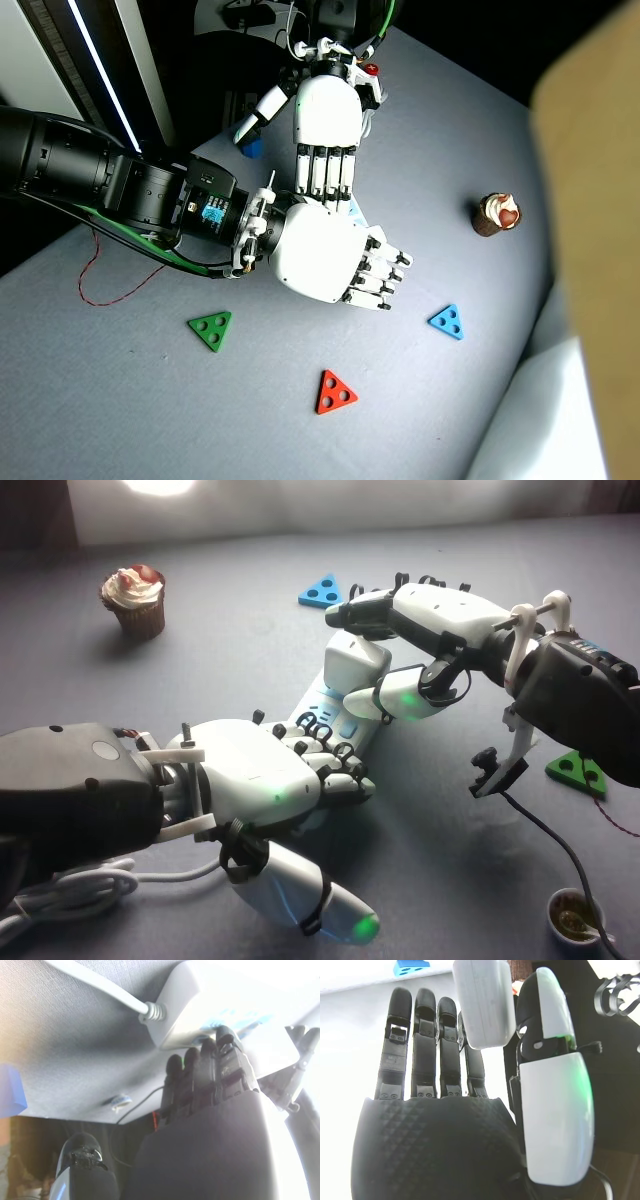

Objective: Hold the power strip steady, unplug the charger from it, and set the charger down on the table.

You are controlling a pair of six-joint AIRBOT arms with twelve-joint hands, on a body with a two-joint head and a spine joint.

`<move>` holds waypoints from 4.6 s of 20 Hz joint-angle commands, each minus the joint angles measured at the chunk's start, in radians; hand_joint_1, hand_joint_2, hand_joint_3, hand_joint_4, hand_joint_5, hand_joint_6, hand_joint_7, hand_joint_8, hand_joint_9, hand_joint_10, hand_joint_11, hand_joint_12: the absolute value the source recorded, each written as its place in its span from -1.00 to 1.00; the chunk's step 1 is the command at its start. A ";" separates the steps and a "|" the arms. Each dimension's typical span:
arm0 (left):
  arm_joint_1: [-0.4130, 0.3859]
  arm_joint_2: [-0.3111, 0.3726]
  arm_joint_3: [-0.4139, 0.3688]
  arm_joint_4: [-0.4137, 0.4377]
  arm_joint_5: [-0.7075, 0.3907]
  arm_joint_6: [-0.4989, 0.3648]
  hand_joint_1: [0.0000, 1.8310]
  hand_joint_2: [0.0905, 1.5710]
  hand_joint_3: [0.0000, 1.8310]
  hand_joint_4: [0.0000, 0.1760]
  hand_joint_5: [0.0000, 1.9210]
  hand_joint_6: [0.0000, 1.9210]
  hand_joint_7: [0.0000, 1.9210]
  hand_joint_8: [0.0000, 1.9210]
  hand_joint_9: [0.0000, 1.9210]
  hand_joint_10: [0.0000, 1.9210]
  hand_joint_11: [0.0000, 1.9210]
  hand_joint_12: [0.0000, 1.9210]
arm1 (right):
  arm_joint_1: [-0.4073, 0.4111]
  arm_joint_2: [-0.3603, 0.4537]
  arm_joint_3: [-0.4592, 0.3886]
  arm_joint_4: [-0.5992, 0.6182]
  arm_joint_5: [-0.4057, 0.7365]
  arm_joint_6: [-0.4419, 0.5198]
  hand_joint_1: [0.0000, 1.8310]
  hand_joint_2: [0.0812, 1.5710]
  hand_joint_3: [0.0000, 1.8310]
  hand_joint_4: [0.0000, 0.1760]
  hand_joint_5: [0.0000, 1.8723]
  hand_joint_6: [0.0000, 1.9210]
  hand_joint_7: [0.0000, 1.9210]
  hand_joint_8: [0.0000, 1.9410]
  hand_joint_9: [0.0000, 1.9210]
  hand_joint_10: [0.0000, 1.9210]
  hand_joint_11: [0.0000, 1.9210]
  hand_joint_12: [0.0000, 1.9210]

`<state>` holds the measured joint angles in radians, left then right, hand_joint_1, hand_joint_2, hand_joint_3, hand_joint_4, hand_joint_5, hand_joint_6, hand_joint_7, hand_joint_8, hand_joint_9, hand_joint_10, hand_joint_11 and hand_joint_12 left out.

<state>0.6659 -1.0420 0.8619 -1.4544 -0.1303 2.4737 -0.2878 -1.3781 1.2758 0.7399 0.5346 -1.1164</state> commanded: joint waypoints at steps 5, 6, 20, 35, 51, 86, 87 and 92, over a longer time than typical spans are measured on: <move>0.010 0.001 0.005 -0.010 -0.002 -0.016 -1.00 0.12 -1.00 -1.00 -0.86 -1.00 -0.84 -1.00 -0.83 -1.00 -0.90 -0.79 | 0.013 0.012 0.000 -0.034 0.100 0.006 0.36 0.31 -0.99 -0.89 0.12 -0.11 0.25 -0.40 0.27 -0.99 -0.15 -0.26; 0.009 0.001 0.005 -0.010 -0.002 -0.017 -1.00 0.11 -1.00 -1.00 -0.86 -1.00 -0.85 -1.00 -0.84 -1.00 -0.92 -0.80 | 0.013 0.012 0.001 -0.039 0.102 0.006 0.35 0.33 -1.00 -0.69 0.12 -0.09 0.18 -0.26 0.31 -0.98 -0.15 -0.16; 0.011 0.002 0.014 -0.010 0.000 -0.048 -0.99 0.11 -1.00 -1.00 -0.84 -1.00 -0.83 -1.00 -0.84 -1.00 -0.92 -0.79 | 0.065 0.035 0.012 -0.120 0.118 0.006 0.36 0.30 -1.00 -0.65 0.16 -0.16 0.24 -0.36 0.33 -1.00 -0.19 -0.08; 0.010 0.010 0.005 -0.010 0.000 -0.052 -0.98 0.12 -1.00 -1.00 -0.85 -1.00 -0.84 -1.00 -0.82 -0.99 -0.91 -0.77 | 0.107 0.224 -0.070 -0.737 -0.046 -0.153 0.37 0.29 -1.00 -0.65 0.19 -0.22 0.26 -0.37 0.33 -1.00 -0.17 -0.14; 0.009 0.022 -0.011 -0.010 -0.007 -0.053 -1.00 0.12 -1.00 -1.00 -0.84 -0.99 -0.82 -0.99 -0.81 -0.99 -0.91 -0.77 | 0.046 0.250 -0.088 -1.256 -0.055 -0.113 0.35 0.33 -1.00 -0.77 0.11 -0.01 0.18 -0.32 0.16 -1.00 -0.28 -0.26; -0.093 0.080 -0.054 -0.003 -0.030 -0.059 -1.00 0.15 -1.00 -1.00 -0.91 -0.99 -0.92 -0.99 -0.95 -1.00 -1.00 -0.89 | 0.119 0.621 -0.413 -0.470 -0.380 -0.064 -0.59 0.00 -0.98 -1.00 -0.99 -1.00 -0.95 -1.00 -0.94 -1.00 -0.96 -0.93; -0.108 0.089 -0.061 -0.004 -0.032 -0.059 -1.00 0.15 -1.00 -1.00 -0.91 -0.99 -0.92 -0.99 -0.95 -1.00 -1.00 -0.89 | 0.123 0.625 -0.416 -0.456 -0.376 -0.064 -0.59 0.00 -0.98 -1.00 -0.99 -1.00 -0.95 -1.00 -0.94 -1.00 -0.96 -0.93; -0.190 0.149 -0.107 -0.018 -0.044 -0.058 -1.00 0.14 -1.00 -1.00 -0.94 -1.00 -0.94 -1.00 -0.96 -1.00 -1.00 -0.92 | 0.115 0.632 -0.415 -0.373 -0.360 -0.064 -0.58 0.04 -0.98 -1.00 -1.00 -1.00 -0.94 -1.00 -0.93 -1.00 -0.95 -0.91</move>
<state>0.4847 -0.8928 0.7563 -1.4792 -0.1616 2.4176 -0.1783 -0.7597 0.8600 0.3630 0.0731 -1.1835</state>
